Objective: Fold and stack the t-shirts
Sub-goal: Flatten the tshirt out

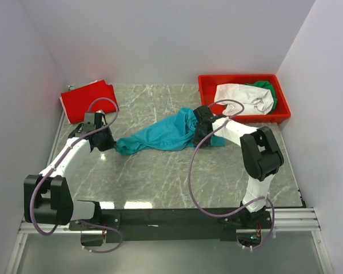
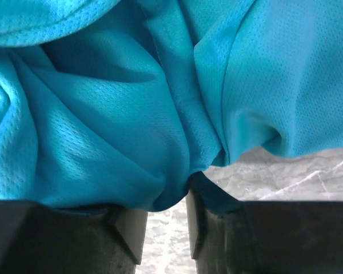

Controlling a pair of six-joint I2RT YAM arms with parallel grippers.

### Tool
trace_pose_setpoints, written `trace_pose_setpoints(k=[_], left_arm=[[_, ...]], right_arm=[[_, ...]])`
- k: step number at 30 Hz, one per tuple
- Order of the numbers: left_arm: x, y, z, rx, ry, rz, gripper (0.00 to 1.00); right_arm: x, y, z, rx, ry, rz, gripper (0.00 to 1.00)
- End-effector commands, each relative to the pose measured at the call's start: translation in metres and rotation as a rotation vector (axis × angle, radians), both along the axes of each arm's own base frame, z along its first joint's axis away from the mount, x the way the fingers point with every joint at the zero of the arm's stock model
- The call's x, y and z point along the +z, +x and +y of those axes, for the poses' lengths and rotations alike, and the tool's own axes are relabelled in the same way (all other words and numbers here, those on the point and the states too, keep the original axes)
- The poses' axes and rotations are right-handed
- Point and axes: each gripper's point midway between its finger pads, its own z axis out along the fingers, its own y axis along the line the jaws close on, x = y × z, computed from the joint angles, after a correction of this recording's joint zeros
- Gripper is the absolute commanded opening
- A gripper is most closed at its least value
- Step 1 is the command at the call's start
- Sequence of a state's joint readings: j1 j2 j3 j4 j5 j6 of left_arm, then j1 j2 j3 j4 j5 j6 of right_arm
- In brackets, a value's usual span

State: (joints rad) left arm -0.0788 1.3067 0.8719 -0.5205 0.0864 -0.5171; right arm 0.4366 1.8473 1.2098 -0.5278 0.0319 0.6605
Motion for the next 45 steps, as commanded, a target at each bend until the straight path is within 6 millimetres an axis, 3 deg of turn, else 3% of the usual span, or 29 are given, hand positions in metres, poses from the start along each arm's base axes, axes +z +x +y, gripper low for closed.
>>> trace_pose_setpoints(k=[1,6,13,16,19,25,28,30,31,34,39,42,45], left_arm=[[0.018,0.016,0.0,0.0,-0.008,-0.056,0.01],[0.024,0.022,0.003,0.002,0.002,-0.069,0.0],[0.027,0.029,0.001,-0.003,-0.025,-0.076,0.0],[0.025,0.029,0.001,-0.009,-0.026,-0.073,0.0],[0.021,0.028,0.004,-0.014,-0.013,-0.064,0.0],[0.016,0.025,0.015,-0.005,0.016,-0.049,0.0],[0.013,0.024,0.019,-0.005,0.022,-0.042,0.0],[0.01,0.023,0.021,-0.006,0.021,-0.035,0.0],[0.009,0.024,0.02,-0.014,0.015,-0.032,0.0],[0.008,0.024,0.016,-0.037,0.001,-0.026,0.0],[0.009,0.027,0.023,-0.023,0.003,-0.032,0.0],[0.009,0.028,0.023,-0.02,-0.003,-0.036,0.0],[0.007,0.028,0.021,-0.021,-0.019,-0.028,0.01]], right_arm=[[0.02,0.019,-0.002,-0.017,-0.004,-0.063,0.33],[0.044,0.011,-0.015,-0.031,-0.015,-0.082,0.12],[0.099,-0.01,-0.033,0.01,-0.039,-0.145,0.06],[0.105,-0.035,-0.049,0.069,-0.106,-0.083,0.05],[0.101,-0.06,-0.055,0.139,-0.121,-0.005,0.05],[0.074,-0.136,-0.075,0.174,-0.143,0.245,0.05],[0.066,-0.155,-0.086,0.146,-0.173,0.28,0.07],[0.064,-0.153,-0.095,0.093,-0.214,0.265,0.21],[0.064,-0.15,-0.095,0.08,-0.213,0.245,0.36],[0.066,-0.14,-0.085,0.036,-0.156,0.182,0.5],[0.07,-0.138,-0.071,0.006,-0.085,0.129,0.51],[0.07,-0.139,-0.049,0.06,-0.004,0.115,0.45],[0.058,-0.143,-0.03,0.105,0.037,0.146,0.43]])
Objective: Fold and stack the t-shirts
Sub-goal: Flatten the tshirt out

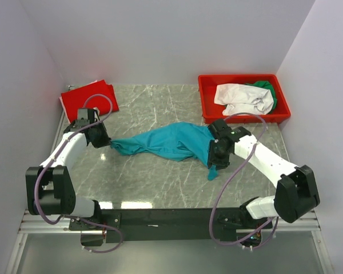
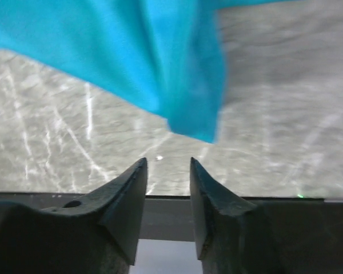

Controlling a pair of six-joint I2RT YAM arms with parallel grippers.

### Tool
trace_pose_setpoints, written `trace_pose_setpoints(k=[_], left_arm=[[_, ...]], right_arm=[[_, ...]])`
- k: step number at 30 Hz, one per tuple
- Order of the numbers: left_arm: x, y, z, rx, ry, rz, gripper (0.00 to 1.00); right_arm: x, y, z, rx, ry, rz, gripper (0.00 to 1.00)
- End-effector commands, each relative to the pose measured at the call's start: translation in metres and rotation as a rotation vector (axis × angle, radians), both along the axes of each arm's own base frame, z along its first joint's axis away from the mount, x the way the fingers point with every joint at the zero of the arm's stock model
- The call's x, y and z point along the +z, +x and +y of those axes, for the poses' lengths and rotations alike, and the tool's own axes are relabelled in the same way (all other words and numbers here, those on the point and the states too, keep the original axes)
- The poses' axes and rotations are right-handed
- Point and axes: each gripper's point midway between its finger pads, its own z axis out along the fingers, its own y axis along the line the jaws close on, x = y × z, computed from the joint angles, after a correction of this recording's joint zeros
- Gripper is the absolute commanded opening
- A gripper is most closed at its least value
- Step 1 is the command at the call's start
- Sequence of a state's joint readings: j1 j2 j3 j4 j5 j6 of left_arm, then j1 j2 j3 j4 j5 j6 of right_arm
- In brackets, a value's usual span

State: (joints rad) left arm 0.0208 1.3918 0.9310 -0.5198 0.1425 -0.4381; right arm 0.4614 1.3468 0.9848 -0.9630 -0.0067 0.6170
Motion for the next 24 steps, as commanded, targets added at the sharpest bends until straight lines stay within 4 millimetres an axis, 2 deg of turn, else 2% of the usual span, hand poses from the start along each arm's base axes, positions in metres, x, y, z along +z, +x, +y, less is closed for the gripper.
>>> trace_pose_setpoints(k=[1,4,9,15,20,24], left_arm=[[0.01,0.011,-0.003,-0.021,-0.021,-0.042,0.0],[0.01,0.009,-0.002,-0.015,-0.02,-0.04,0.0],[0.009,0.007,0.0,-0.013,-0.013,-0.04,0.0],[0.01,0.006,0.004,-0.002,-0.013,-0.041,0.0],[0.01,0.006,0.004,0.003,-0.022,-0.042,0.0],[0.011,0.007,0.006,0.007,-0.016,-0.042,0.0]], right_arm=[[-0.009,0.0,0.032,0.036,0.096,0.002,0.42],[-0.025,-0.006,0.039,0.039,0.075,0.052,0.41],[-0.049,-0.009,0.027,-0.003,-0.037,0.093,0.43],[-0.061,-0.005,0.019,-0.039,-0.095,0.094,0.46],[-0.07,0.001,0.019,-0.047,-0.099,0.084,0.47],[-0.084,-0.001,0.014,-0.067,-0.127,0.116,0.47]])
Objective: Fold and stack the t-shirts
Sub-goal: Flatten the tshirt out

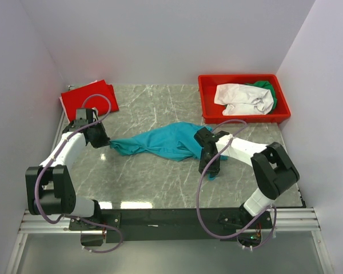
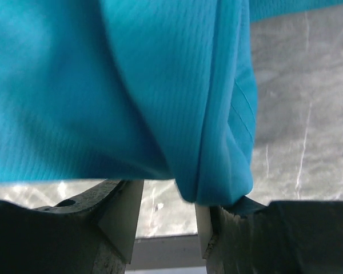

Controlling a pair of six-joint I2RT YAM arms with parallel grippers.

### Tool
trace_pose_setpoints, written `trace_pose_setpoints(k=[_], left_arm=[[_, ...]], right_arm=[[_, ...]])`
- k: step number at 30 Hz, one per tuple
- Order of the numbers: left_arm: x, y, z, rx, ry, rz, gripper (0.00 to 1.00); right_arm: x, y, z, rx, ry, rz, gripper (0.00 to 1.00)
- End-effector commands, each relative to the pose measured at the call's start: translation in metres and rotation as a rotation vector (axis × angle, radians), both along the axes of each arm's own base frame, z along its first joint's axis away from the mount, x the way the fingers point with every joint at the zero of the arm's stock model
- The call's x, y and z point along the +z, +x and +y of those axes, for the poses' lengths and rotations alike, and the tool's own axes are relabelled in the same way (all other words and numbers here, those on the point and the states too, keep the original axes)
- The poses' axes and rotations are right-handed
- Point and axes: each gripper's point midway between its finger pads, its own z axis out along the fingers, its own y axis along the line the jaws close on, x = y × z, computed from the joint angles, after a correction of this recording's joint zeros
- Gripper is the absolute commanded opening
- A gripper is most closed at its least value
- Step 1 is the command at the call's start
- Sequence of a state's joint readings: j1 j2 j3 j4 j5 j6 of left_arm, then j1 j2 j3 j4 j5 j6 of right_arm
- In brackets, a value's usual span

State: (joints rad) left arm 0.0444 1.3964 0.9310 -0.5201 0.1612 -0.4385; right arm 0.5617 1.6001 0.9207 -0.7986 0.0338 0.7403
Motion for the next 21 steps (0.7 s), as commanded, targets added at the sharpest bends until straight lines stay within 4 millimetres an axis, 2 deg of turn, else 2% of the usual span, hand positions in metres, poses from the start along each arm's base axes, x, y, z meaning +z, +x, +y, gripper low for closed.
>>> trace_pose_setpoints(k=[1,4,9,14,21], left_arm=[[0.011,0.006,0.002,-0.007,0.002,-0.046,0.0],[0.014,0.007,0.004,-0.002,0.005,-0.053,0.0],[0.014,0.008,0.004,0.001,-0.005,-0.052,0.0],[0.014,0.009,0.003,0.002,-0.013,-0.054,0.0],[0.009,0.007,-0.001,-0.012,-0.029,-0.045,0.0]], right_arm=[[-0.014,0.003,-0.009,-0.043,-0.042,-0.007,0.47],[-0.014,0.002,-0.012,-0.054,-0.05,-0.011,0.47],[-0.002,0.006,-0.019,-0.07,-0.068,-0.052,0.47],[0.007,0.0,-0.027,-0.089,-0.082,-0.071,0.47],[0.009,-0.008,-0.033,-0.103,-0.083,-0.084,0.47]])
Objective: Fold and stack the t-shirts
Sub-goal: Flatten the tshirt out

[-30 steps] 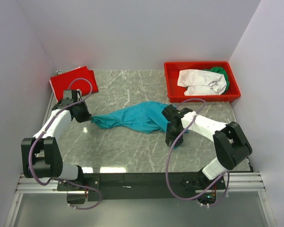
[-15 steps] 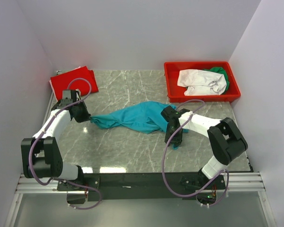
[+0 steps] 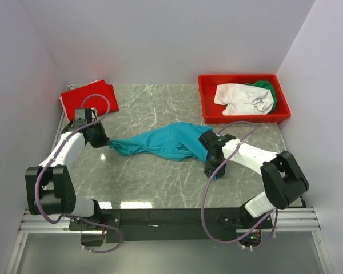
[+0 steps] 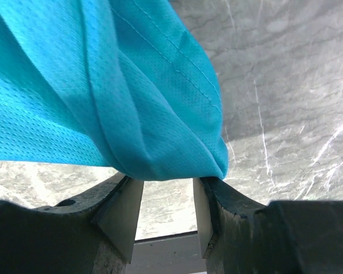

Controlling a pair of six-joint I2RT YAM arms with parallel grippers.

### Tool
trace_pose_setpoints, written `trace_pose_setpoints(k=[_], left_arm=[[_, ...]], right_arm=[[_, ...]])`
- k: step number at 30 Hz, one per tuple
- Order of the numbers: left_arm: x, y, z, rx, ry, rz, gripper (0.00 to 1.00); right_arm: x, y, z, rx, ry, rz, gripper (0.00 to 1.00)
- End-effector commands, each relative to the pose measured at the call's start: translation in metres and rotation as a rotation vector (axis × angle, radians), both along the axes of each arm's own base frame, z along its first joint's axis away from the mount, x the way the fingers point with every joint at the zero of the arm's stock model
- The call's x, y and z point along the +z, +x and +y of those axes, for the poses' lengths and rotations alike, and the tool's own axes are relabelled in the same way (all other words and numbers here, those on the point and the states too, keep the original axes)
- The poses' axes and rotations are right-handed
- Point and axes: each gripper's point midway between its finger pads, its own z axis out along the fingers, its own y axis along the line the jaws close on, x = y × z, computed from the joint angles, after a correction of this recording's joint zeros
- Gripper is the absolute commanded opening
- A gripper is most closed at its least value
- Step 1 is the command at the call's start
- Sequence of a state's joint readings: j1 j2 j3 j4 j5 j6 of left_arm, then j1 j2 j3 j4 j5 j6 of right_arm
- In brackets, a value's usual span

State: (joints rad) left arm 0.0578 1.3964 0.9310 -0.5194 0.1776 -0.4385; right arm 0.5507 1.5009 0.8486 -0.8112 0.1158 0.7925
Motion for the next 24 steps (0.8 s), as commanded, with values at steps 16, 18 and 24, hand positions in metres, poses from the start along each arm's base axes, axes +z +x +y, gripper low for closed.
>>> trace_pose_setpoints(k=[16,18,24], left_arm=[[0.011,0.007,-0.002,-0.013,-0.015,-0.051,0.0],[0.011,0.007,-0.002,-0.013,-0.02,-0.049,0.0],[0.013,0.007,-0.003,-0.014,-0.022,-0.056,0.0]], right_arm=[[-0.023,0.005,-0.018,-0.042,-0.033,-0.01,0.37],[-0.022,0.01,-0.019,-0.05,-0.035,-0.02,0.35],[-0.022,0.021,-0.023,-0.05,-0.032,-0.032,0.22]])
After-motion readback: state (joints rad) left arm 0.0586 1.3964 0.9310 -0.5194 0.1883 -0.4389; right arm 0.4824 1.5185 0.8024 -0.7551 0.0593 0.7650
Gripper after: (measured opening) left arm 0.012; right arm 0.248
